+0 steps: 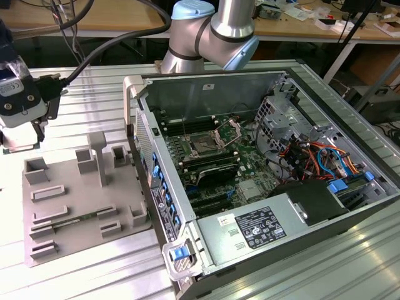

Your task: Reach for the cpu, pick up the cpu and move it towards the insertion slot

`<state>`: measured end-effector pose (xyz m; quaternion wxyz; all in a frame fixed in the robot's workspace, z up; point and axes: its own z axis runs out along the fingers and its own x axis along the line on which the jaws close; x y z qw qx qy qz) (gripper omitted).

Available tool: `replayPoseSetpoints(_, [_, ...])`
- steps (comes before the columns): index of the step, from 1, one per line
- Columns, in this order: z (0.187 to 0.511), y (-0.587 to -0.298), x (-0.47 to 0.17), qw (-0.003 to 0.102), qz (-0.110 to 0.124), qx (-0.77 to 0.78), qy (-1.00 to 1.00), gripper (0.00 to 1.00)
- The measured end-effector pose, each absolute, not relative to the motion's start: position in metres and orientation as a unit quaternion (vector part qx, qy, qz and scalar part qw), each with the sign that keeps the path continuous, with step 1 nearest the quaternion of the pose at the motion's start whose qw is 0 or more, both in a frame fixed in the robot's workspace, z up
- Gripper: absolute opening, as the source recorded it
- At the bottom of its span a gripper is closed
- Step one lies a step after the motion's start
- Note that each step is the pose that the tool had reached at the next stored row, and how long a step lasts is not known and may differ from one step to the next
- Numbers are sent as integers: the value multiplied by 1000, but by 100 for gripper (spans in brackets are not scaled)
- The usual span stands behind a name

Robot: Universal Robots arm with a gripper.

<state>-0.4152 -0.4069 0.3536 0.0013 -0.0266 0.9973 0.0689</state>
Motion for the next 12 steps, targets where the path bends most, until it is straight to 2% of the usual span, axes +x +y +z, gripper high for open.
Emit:
replayPoseSetpoints(9, [357, -407, -415, 1, 69, -27, 997, 55])
replayPoseSetpoints(12, [357, -407, -415, 1, 51, -27, 998, 55])
